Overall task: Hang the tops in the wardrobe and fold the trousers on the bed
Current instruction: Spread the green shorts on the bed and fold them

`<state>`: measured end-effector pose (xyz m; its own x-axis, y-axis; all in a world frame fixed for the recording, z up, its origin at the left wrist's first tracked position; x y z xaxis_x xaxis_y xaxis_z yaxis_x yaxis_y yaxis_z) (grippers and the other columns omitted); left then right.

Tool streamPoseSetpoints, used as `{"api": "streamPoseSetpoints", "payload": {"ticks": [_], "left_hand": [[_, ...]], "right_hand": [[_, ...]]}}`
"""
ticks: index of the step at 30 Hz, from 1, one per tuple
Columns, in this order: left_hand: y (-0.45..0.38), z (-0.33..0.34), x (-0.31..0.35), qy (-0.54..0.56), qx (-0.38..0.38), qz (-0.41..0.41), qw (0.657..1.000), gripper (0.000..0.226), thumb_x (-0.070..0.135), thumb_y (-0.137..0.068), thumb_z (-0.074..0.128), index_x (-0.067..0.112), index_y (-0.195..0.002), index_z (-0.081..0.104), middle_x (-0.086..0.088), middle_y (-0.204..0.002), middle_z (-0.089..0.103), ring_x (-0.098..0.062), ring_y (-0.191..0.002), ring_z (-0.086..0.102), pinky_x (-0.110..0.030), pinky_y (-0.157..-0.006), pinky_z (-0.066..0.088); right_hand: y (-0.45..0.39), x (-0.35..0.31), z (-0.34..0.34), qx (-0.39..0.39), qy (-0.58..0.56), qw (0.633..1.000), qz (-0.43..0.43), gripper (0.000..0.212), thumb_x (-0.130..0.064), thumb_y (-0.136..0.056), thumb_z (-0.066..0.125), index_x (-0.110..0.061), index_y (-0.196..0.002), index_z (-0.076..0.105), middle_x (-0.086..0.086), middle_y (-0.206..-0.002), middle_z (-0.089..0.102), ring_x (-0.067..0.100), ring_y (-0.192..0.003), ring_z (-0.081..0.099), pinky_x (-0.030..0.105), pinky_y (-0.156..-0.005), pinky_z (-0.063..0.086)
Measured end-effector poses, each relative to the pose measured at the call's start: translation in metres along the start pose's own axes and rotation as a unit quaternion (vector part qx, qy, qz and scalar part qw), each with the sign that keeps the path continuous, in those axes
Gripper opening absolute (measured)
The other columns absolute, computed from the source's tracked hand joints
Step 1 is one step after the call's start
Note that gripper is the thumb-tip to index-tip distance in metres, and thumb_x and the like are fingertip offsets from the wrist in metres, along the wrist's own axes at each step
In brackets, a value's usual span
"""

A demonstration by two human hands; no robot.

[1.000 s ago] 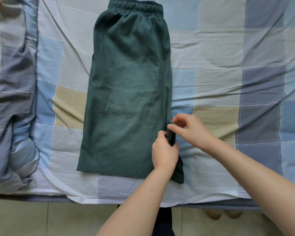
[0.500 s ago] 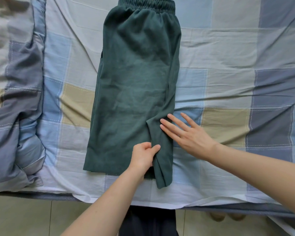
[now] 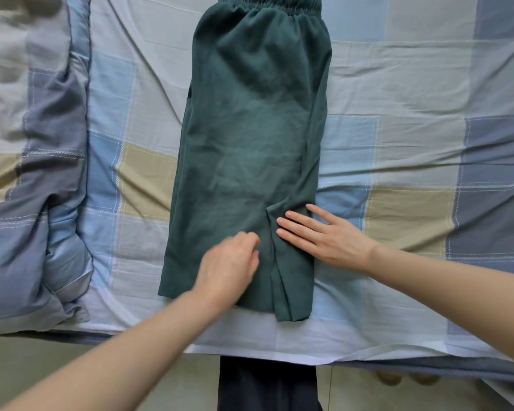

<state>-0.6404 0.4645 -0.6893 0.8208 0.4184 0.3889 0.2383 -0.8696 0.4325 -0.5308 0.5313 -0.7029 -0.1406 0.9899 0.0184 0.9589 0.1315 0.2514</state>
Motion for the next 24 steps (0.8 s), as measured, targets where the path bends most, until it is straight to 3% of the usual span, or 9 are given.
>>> {"api": "streamPoseSetpoints", "payload": {"ticks": [2,4,9,13,16,18,21,23,24], "left_hand": [[0.008,-0.035,0.008,-0.1,0.09,0.232,0.963,0.033,0.004,-0.088,0.042,0.009,-0.105,0.069,-0.007,-0.109,0.07,-0.032,-0.102,0.066,-0.041,-0.084,0.053],[0.014,-0.039,-0.017,-0.204,0.067,0.354,0.91,0.044,0.0,-0.091,0.036,0.008,-0.123,0.065,-0.01,-0.132,0.062,-0.033,-0.124,0.057,-0.047,-0.104,0.045],[0.002,-0.009,-0.095,-0.401,-0.143,0.379,0.822,0.071,0.002,-0.089,0.025,0.024,-0.155,0.01,-0.001,-0.162,0.017,-0.028,-0.148,0.019,-0.048,-0.122,0.009],[-0.009,-0.004,-0.111,-0.393,-0.178,0.349,0.832,0.079,0.003,-0.09,0.017,0.032,-0.151,-0.023,0.006,-0.161,-0.02,-0.021,-0.147,-0.019,-0.044,-0.118,-0.017],[-0.018,-0.028,-0.094,-0.154,-0.123,0.279,0.94,0.08,-0.007,-0.08,0.046,0.025,-0.152,0.03,0.006,-0.159,0.023,-0.014,-0.149,0.016,-0.034,-0.122,0.001],[-0.034,-0.052,-0.104,0.134,-0.115,0.109,0.978,0.062,-0.01,-0.08,0.052,0.027,-0.129,0.062,0.006,-0.136,0.059,-0.009,-0.132,0.048,-0.019,-0.115,0.025],[-0.057,-0.079,-0.129,0.454,-0.039,-0.075,0.887,0.02,0.008,-0.078,0.067,0.023,-0.091,0.071,0.007,-0.089,0.071,-0.003,-0.083,0.064,-0.018,-0.072,0.051],[-0.07,-0.082,-0.153,0.521,0.016,-0.184,0.834,0.006,0.016,-0.084,0.072,0.019,-0.086,0.067,-0.001,-0.085,0.067,-0.013,-0.079,0.064,-0.024,-0.065,0.052],[-0.073,-0.077,-0.162,0.532,0.022,-0.23,0.815,0.009,0.02,-0.092,0.066,0.018,-0.083,0.067,-0.002,-0.082,0.066,-0.018,-0.075,0.063,-0.025,-0.064,0.053]], "right_hand": [[-0.001,0.004,0.005,-0.001,-0.01,1.0,-0.007,0.055,-0.008,-0.097,0.015,-0.01,-0.147,0.036,0.01,-0.151,0.038,0.028,-0.138,0.039,0.05,-0.107,0.038],[-0.004,0.003,0.009,-0.005,-0.018,1.0,-0.015,0.057,-0.011,-0.093,0.026,-0.013,-0.15,0.031,0.013,-0.152,0.036,0.031,-0.138,0.037,0.052,-0.109,0.035],[-0.004,0.008,0.02,-0.032,-0.084,0.996,-0.01,0.07,-0.037,-0.083,0.054,-0.023,-0.149,0.033,0.01,-0.154,0.034,0.028,-0.14,0.035,0.052,-0.111,0.031],[-0.003,0.01,0.02,-0.04,-0.17,0.984,0.031,0.068,-0.042,-0.086,0.058,-0.029,-0.149,0.033,0.003,-0.156,0.028,0.022,-0.143,0.031,0.05,-0.115,0.027],[-0.002,0.012,0.02,-0.048,-0.288,0.955,0.053,0.06,-0.026,-0.091,0.053,-0.033,-0.147,0.034,-0.009,-0.157,0.021,0.009,-0.146,0.017,0.038,-0.121,0.01],[-0.003,0.036,0.02,-0.014,-0.516,0.839,0.174,0.042,-0.016,-0.094,0.045,-0.023,-0.133,0.058,-0.012,-0.142,0.046,-0.001,-0.133,0.037,0.028,-0.117,0.017],[0.014,0.093,0.04,0.112,-0.75,0.488,0.432,0.03,0.0,-0.094,0.047,-0.009,-0.08,0.071,-0.004,-0.082,0.065,0.006,-0.078,0.056,0.031,-0.076,0.044],[0.02,0.107,0.057,0.11,-0.791,0.342,0.495,0.018,-0.012,-0.096,0.051,-0.009,-0.089,0.067,0.002,-0.086,0.072,0.016,-0.077,0.067,0.028,-0.066,0.053],[0.02,0.107,0.062,0.093,-0.803,0.299,0.507,0.021,-0.024,-0.097,0.052,-0.009,-0.098,0.067,0.006,-0.092,0.075,0.02,-0.08,0.071,0.027,-0.065,0.056]]}}
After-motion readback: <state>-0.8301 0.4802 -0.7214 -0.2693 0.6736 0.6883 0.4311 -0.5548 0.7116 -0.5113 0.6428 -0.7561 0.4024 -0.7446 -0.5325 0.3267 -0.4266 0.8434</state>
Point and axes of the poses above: each hand's wrist, its own y-axis away from the middle knuckle, its own z-axis out of the palm, x = y × z, the point moved 10 cm from there along -y, towards the middle knuckle
